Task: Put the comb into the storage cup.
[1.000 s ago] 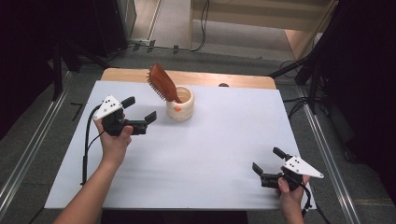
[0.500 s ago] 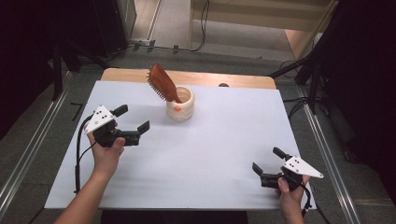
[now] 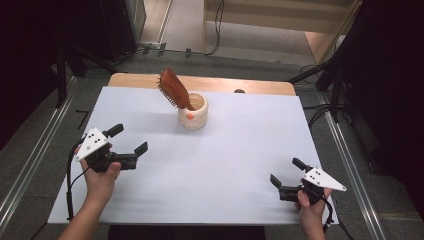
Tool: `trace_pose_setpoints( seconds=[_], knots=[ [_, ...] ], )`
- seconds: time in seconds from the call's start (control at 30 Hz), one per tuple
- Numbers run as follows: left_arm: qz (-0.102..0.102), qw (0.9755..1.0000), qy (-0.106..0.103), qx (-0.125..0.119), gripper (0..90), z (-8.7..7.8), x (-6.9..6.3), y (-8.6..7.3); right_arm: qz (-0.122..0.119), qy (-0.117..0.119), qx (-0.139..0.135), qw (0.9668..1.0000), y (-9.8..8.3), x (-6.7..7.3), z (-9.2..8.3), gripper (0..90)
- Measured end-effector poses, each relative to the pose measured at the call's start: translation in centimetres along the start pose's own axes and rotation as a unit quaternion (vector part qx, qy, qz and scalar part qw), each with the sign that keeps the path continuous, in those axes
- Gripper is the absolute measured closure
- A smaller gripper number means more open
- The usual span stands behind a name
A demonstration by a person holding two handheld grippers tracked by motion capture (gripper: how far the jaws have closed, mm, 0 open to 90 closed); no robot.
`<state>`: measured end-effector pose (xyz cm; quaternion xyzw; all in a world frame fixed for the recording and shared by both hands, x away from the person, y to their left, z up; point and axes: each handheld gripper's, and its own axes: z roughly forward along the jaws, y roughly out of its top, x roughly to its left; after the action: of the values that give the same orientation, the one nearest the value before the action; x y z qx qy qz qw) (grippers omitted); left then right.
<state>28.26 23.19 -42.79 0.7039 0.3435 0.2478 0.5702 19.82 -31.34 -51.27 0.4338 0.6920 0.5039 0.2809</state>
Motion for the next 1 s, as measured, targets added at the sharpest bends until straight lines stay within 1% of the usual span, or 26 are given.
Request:
trace_pose_setpoints(
  seconds=[0.1, 0.27, 0.4, 0.47, 0.53, 0.7, 0.83, 1.0],
  knots=[
    [-0.002, 1.0, 0.002, -0.002, 0.0, -0.7, 0.0, -0.5, 0.001, -0.001, 0.0, 1.0, 0.0, 0.0, 0.0, 0.0],
    [0.004, 0.9999, 0.01, 0.005, 0.0, -1.6, 0.0, -1.4, -0.001, -0.001, 0.0, 1.0, 0.0, 0.0, 0.0, 0.0],
    [0.003, 0.9999, 0.014, 0.004, 0.0, -2.4, 0.2, -2.1, 0.0, -0.004, 0.0, 1.0, 0.0, 0.0, 0.0, 0.0],
    [0.007, 0.9998, 0.018, 0.007, 0.0, -2.7, 0.4, -2.4, 0.0, -0.004, 0.001, 1.0, 0.0, 0.0, 0.0, 0.0],
    [0.007, 0.9998, 0.018, 0.009, 0.0, -3.0, 0.5, -2.7, 0.0, -0.004, 0.001, 1.0, 0.0, 0.0, -0.1, 0.0],
    [0.01, 0.9995, 0.027, 0.014, 0.0, -3.8, 0.8, -3.6, -0.001, -0.005, 0.0, 1.0, 0.0, 0.0, 0.0, 0.0],
    [0.008, 0.9993, 0.033, 0.018, 0.0, -4.3, 1.3, -4.1, 0.0, -0.005, 0.001, 1.0, 0.0, 0.0, 0.0, 0.0],
    [0.001, 0.9989, 0.041, 0.024, 0.0, -5.1, 1.9, -4.9, -0.001, -0.005, 0.001, 1.0, 0.0, 0.0, 0.0, 0.0]
  ],
)
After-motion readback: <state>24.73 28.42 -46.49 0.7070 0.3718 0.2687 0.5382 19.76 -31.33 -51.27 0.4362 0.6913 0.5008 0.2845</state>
